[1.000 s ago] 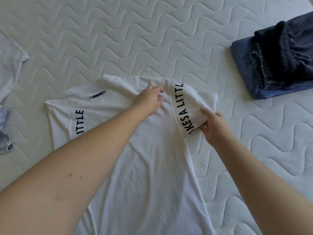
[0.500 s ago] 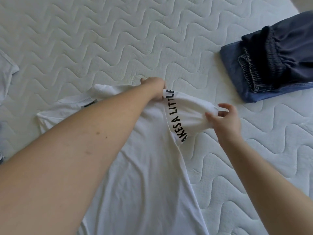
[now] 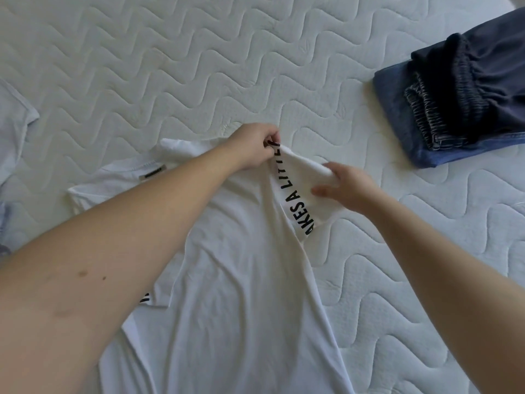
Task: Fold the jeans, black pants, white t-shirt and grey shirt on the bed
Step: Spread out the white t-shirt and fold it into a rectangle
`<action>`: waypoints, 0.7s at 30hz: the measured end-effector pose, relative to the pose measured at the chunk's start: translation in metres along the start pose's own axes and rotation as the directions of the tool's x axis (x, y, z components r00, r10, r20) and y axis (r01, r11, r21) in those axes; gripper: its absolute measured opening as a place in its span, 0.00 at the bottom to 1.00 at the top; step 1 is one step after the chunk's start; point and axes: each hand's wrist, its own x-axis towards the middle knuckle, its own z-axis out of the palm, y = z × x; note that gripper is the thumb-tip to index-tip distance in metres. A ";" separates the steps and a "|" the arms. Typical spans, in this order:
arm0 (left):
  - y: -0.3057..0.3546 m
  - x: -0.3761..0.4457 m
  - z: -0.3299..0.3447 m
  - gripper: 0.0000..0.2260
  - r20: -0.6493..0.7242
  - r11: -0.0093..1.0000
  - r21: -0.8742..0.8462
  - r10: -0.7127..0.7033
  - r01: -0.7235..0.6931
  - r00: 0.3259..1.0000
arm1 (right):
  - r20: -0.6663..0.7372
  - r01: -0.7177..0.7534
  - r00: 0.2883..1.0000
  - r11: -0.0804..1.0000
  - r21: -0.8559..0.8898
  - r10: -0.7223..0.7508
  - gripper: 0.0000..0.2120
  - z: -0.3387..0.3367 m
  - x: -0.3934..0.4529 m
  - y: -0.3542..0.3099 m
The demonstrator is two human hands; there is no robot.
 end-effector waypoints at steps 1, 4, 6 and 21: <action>-0.005 -0.008 -0.002 0.05 -0.017 0.998 -0.055 -0.015 0.014 1.000 | 0.045 0.039 0.998 0.999 0.010 -0.040 0.15 -0.001 -0.004 -0.006; -0.024 -0.031 -0.010 0.11 -0.018 0.944 -0.306 -0.140 0.127 0.990 | 0.056 0.182 0.980 0.977 0.110 -0.189 0.09 0.004 -0.026 -0.027; -0.037 -0.045 -0.010 0.13 -0.014 0.834 -0.501 -0.277 0.233 0.961 | 0.045 0.233 0.968 0.954 0.189 -0.245 0.10 0.011 -0.044 -0.045; -0.108 -0.101 -0.006 0.05 0.205 0.254 -0.860 -0.622 0.442 0.756 | 0.062 0.298 0.952 0.954 0.026 -0.299 0.16 0.132 -0.081 -0.162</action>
